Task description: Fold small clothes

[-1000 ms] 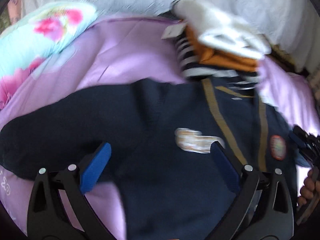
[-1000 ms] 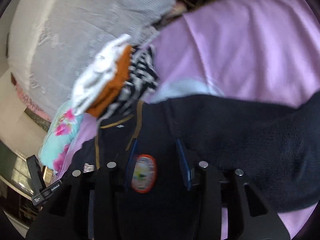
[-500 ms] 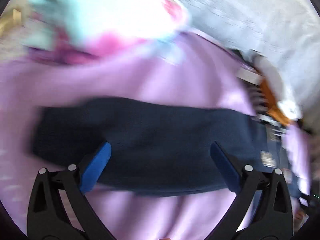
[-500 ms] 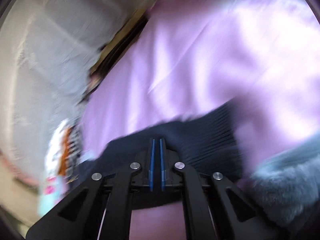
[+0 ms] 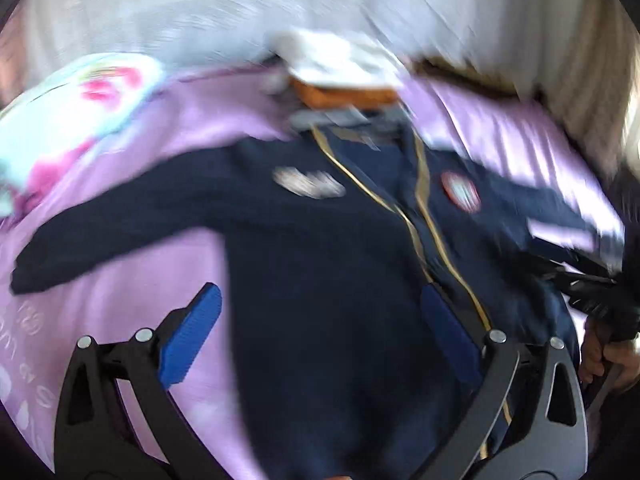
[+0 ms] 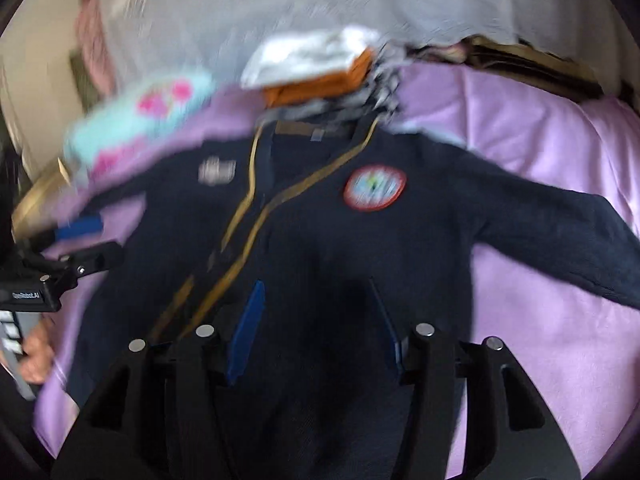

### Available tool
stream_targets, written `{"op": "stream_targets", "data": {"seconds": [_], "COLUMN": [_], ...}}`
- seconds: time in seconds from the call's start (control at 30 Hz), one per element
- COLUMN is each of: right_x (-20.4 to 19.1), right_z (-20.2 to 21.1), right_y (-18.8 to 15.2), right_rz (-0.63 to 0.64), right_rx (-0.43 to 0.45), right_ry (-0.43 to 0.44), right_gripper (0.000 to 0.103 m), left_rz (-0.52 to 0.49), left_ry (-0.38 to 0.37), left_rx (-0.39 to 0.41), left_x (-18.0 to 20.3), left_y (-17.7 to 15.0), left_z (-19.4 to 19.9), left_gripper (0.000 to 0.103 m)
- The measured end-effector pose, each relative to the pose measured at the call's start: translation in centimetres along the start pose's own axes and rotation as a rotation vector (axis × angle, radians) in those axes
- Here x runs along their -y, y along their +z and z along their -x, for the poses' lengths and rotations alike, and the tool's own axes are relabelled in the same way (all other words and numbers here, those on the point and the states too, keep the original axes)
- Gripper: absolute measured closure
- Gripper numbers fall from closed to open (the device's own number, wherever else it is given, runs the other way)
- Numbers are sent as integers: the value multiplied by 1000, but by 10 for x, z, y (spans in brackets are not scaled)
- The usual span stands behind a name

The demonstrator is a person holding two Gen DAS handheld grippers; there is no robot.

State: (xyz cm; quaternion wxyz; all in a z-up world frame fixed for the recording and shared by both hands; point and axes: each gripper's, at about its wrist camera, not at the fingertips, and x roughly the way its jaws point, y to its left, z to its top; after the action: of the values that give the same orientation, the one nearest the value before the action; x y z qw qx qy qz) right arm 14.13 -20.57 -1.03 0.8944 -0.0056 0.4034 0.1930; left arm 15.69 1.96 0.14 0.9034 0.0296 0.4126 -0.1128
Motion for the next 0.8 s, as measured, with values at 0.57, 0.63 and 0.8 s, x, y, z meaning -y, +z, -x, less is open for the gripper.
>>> {"op": "stream_targets", "data": {"seconds": [0.57, 0.63, 0.8], "right_x": [-16, -7, 17], "right_z": [101, 101, 96], "right_y": [-104, -106, -129], "right_rz": [98, 28, -136], "right_rx": [25, 20, 0], "right_ry": [-5, 33, 102], "right_gripper": [38, 38, 38], "left_rz": [117, 169, 180], "left_ry": [-71, -140, -294], "left_rx": [-124, -127, -157], "left_x": [-28, -40, -25], "left_y": [-105, -111, -116], "left_z": [72, 78, 71], "left_gripper": [2, 2, 2]}}
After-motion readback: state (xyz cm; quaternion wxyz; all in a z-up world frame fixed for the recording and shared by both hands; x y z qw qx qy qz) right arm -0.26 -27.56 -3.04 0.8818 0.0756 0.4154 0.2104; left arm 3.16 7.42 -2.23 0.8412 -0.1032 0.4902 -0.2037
